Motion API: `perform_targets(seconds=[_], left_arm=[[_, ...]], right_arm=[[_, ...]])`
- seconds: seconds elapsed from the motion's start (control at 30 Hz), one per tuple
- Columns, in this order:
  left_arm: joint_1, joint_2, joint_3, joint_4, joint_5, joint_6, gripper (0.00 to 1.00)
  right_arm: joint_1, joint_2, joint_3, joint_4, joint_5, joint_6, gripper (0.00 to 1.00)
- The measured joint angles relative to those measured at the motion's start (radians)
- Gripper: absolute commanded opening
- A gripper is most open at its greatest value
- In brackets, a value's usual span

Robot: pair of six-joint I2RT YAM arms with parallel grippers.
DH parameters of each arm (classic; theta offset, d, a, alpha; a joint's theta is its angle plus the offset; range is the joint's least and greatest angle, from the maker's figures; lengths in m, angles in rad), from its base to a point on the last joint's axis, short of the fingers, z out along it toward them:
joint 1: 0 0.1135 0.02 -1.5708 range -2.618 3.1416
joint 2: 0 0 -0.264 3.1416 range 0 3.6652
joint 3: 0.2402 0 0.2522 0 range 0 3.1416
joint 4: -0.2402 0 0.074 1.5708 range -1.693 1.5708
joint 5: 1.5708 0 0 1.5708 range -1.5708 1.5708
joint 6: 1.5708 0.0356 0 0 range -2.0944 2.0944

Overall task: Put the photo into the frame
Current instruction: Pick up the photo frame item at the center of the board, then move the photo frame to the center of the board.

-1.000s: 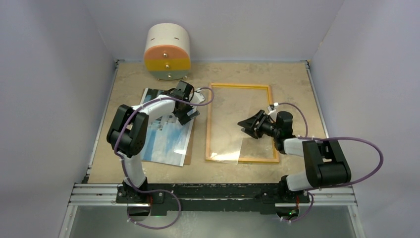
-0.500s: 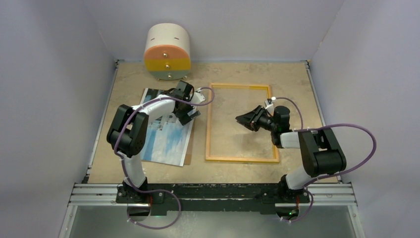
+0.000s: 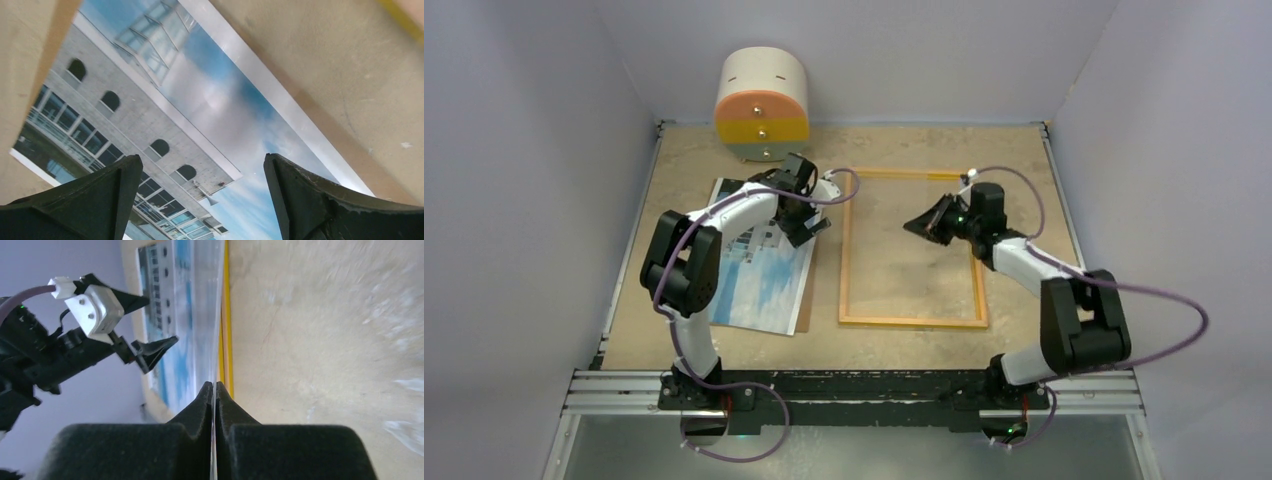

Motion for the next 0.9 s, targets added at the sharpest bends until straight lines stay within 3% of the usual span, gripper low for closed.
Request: perform_targets(seconds=[0.07,0.23,0.37,0.6,0.9], left_arm=[[0.0,0.0,0.048,-0.03,0.017,-0.002,1.0],[-0.002,0.0,0.143,-0.055,0.074,-0.029,1.0],[-0.005,0.01,0.166,-0.054,0.114,-0.053,1.0],[-0.026,0.076,0.144,-0.018,0.151,-0.091,1.0],[-0.051,0.09,0.035,0.095,0.087,-0.098,1.0]], right_arm=[[-0.002,-0.087,0.122,-0.209,0.108,-0.101,0.0],[-0.015,-0.182,0.38,-0.545,0.33,-0.278,0.0],[-0.027,-0.21,0.418,-0.697,0.44,-0.357,0.0],[-0.052,-0.184,0.385,-0.84,0.455,-0.393,0.0],[-0.057,-0.179,0.346,-0.85,0.414,-0.392,0.0]])
